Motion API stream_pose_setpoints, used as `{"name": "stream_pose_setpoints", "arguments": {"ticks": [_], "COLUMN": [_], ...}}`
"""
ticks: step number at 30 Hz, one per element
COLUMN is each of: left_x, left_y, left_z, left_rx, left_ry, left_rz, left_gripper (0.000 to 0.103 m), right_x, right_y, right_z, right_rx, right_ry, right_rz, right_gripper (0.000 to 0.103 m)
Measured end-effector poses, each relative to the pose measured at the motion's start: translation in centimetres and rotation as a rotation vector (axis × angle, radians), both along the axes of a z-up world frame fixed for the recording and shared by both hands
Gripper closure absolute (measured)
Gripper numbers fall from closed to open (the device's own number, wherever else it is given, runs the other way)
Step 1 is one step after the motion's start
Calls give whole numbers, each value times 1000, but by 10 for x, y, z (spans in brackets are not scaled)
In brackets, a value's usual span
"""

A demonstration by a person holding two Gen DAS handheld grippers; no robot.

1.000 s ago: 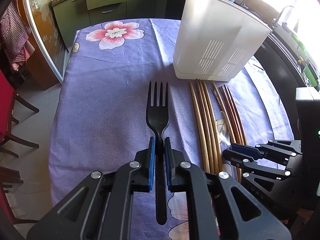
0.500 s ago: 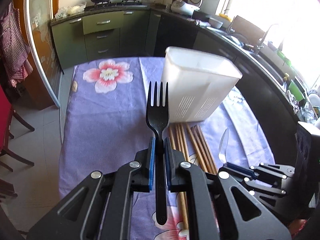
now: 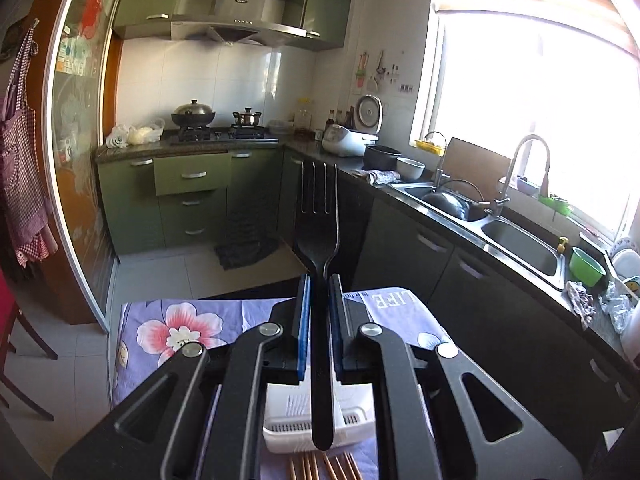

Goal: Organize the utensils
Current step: 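Lift the fork into the white holder with left while right lifts the spoon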

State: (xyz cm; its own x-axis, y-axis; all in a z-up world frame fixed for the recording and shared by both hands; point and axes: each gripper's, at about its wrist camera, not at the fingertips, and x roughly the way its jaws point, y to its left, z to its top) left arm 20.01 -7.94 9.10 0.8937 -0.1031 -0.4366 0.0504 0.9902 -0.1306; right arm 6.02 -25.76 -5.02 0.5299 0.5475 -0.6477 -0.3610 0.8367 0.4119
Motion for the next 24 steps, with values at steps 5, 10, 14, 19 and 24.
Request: {"name": "stream_pose_setpoints", "arguments": {"ticks": [5,10,14,19,24], "left_x": [21,27,26,21,8], "left_y": [-8,-10,-8,-10,-6], "left_z": [-29,-58,-77,-87,-82], "left_rx": [22,32,45,74,106], "left_ry": [-25,-15,-8,-5,-24], "left_rz": [17,43,57,64,84], "left_gripper": [94,94,92,72,65], "right_x": [1,5,9,17,27], "right_y": [-11,-8,-5,-2,0], "right_z": [5,17,31,55,94], "right_rx": [18,19,17,9,13], "right_ry": [-18,-52,-87,-146,-261], "right_rz": [-16,-15,-17,-27,-64], "right_gripper": [93,93,93,93,93]}}
